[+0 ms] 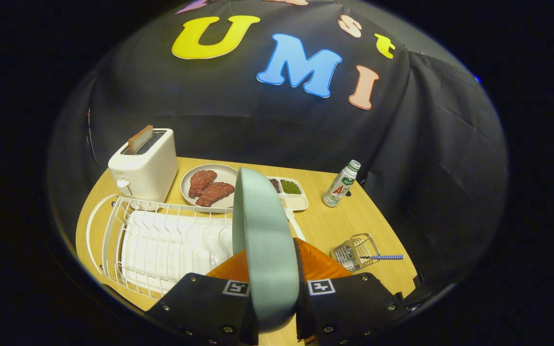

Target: Take the plate from the dish rack, then take the spoon from the basket and place it into the plate.

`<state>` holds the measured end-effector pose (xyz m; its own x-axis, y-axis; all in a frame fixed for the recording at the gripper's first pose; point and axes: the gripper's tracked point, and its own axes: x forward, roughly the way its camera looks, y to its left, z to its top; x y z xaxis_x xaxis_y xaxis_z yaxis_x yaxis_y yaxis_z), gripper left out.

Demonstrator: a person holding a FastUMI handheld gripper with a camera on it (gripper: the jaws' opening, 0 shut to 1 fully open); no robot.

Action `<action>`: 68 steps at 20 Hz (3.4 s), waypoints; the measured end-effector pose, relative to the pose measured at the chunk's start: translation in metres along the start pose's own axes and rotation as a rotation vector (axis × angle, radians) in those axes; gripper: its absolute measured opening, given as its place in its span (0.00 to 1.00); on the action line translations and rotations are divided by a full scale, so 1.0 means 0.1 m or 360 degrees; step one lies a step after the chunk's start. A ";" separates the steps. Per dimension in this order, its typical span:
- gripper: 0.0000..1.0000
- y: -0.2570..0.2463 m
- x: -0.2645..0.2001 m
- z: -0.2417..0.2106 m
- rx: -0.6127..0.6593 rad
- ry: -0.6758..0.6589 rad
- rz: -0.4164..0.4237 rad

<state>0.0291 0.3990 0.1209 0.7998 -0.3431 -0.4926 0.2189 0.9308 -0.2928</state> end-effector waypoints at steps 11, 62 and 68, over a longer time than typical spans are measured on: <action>0.28 -0.35 -0.69 -0.39 -0.0035 -0.0070 0.0032; 0.61 -0.20 -0.31 -2.54 0.0637 0.0485 0.0646; 0.73 -0.43 -0.23 -2.58 0.0603 0.0471 0.0529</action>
<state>-0.1430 0.3344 -0.0662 0.6813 0.0049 -0.7320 0.2114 0.9561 0.2031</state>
